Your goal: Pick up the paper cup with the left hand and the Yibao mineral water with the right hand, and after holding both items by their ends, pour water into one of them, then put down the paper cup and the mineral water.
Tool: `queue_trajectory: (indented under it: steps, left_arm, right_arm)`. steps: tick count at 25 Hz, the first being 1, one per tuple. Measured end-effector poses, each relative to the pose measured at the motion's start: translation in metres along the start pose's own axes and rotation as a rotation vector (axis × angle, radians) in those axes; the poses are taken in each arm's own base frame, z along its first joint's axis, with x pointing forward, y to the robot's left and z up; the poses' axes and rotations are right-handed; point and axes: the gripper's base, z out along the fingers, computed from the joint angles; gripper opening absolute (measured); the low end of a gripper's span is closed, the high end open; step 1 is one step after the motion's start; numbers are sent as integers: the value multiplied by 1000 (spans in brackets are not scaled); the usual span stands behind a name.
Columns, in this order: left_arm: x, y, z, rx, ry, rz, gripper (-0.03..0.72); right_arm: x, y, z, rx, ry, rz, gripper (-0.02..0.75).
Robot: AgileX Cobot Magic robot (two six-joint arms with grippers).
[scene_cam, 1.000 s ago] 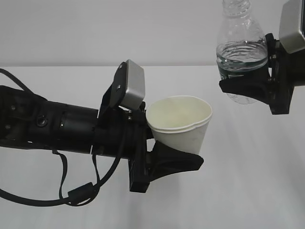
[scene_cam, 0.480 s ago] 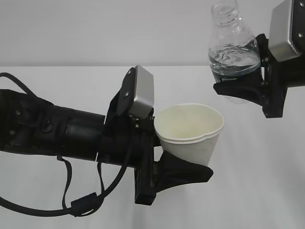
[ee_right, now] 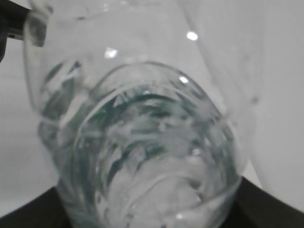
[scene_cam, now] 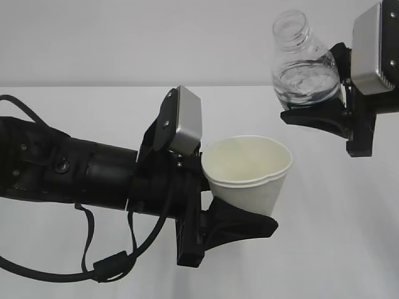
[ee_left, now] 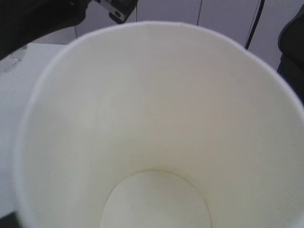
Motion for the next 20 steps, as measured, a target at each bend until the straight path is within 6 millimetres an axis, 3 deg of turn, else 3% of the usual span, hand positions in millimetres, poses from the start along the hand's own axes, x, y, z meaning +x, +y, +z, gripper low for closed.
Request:
queue_trajectory:
  steps: [11,20]
  left_arm:
    - [-15,11,3,-44,-9,45,447]
    - [-14,14,3,-66,7,47,447]
  right_arm:
    - [-1,0,0,-4,-12,-127,433]
    - [-3,-1,0,19,-28,-238,433]
